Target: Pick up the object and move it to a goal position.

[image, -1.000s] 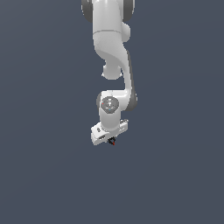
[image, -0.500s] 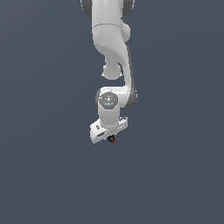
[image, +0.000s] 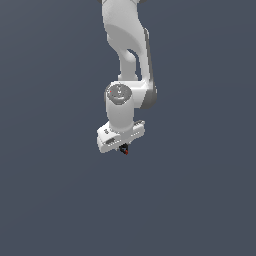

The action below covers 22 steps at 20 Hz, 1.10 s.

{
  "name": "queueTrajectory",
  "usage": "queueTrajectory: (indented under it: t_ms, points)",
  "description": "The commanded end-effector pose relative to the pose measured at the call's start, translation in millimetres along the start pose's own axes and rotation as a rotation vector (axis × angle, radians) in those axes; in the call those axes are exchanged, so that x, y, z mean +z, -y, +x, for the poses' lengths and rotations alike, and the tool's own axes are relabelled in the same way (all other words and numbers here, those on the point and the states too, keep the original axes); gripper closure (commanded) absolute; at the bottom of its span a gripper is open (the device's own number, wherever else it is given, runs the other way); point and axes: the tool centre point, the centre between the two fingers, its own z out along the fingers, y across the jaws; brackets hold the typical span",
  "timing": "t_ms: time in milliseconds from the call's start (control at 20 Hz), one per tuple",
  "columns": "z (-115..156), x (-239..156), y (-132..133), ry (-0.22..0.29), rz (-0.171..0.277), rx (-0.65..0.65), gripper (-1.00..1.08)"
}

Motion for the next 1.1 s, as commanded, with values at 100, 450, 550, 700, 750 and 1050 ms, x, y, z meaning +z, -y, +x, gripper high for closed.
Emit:
queueTrajectory:
  t_ms: [100,450,550,700,750,1050]
  points:
    - [-12,-48,-3,-0.001,-0.001,0.000,1.08]
    - [-34,-131,-9,-0.002,0.000,-0.001,1.08]
    - [-40,-156,-10,-0.002,0.000,-0.001,1.08]
    - [-49,-192,-13,-0.002,0.001,-0.001,1.08]
    - [-52,-203,-14,-0.002,0.001,-0.001,1.08]
    - [-68,-270,-19,-0.002,0.001,-0.001,1.08]
